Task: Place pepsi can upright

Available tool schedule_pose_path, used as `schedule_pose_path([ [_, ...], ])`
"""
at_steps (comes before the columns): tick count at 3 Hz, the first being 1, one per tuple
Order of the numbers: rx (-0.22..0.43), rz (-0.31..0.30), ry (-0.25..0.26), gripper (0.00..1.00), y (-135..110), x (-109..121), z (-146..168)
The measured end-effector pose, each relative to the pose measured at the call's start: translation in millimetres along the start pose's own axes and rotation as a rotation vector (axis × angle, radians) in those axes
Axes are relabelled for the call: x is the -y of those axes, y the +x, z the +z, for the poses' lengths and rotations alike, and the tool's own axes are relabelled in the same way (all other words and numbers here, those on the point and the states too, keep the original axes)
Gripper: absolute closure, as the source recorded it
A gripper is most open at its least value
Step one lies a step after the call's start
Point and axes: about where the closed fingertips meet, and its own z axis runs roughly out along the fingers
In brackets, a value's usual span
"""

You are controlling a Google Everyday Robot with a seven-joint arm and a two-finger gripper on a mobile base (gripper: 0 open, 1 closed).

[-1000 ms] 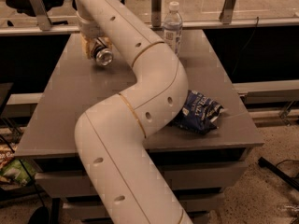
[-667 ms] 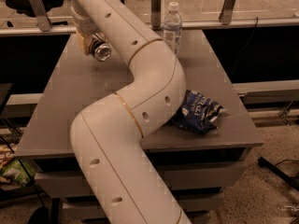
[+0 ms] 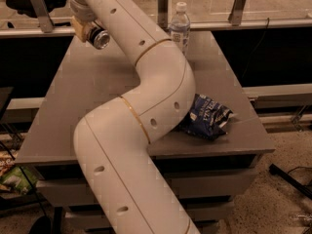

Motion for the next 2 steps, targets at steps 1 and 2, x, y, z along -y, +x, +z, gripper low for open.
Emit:
schedule_pose_path([
  [1,0.150,-0.028,-0.003,1.00,-28.1,-2.4,-16.0],
  [2,0.149,-0.026,-0.004,1.00,-28.9,-3.3,-13.9],
])
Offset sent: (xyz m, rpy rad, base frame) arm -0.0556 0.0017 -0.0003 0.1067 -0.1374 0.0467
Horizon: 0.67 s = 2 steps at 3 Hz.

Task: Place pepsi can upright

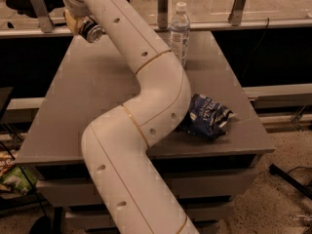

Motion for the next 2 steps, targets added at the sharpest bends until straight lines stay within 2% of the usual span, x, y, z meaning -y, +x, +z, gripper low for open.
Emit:
schedule_pose_path([
  [1,-0.033,0.054,-0.004,1.00,2,-6,-2],
  [2,-0.111,0.160,-0.022,1.00,13,-18,-5],
])
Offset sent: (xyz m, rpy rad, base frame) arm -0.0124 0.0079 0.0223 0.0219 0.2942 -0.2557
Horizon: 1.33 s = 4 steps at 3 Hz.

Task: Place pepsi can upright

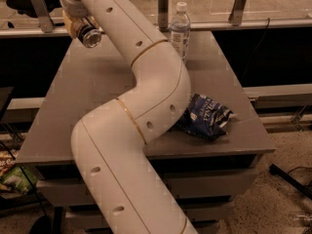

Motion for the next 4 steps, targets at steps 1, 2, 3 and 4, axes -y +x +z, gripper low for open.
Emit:
schedule_pose_path([
  [1,-0.070,0.093,-0.021,1.00,14,-11,-2],
  [2,-0.132,0.168,-0.032,1.00,27,-22,-2],
  [3,-0.190,0.233,-0.030,1.00,38,-31,-1],
  [4,-0.241,0.318,-0.001,1.00,47,-39,-8],
])
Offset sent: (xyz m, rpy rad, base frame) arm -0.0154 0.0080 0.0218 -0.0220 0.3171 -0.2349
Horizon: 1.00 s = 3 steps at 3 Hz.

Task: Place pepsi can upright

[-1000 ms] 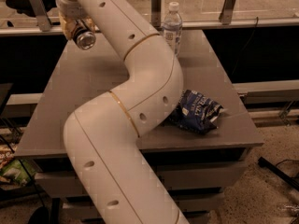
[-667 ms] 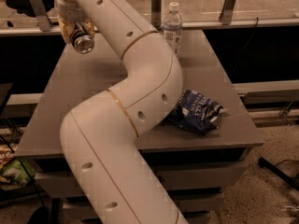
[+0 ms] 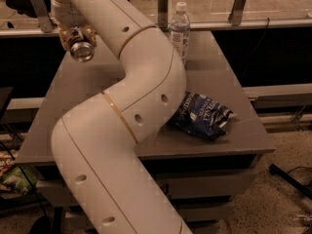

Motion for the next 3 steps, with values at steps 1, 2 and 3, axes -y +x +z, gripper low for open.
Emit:
schedule_pose_path([
  [1,0.000,0.000,0.000,1.00,0.0,0.0,0.0],
  [2,0.014,0.046,-0.007,1.00,-5.1,0.6,5.7],
  [3,-0.007,0.113,-0.046,1.00,-0.5,-1.6,9.2],
])
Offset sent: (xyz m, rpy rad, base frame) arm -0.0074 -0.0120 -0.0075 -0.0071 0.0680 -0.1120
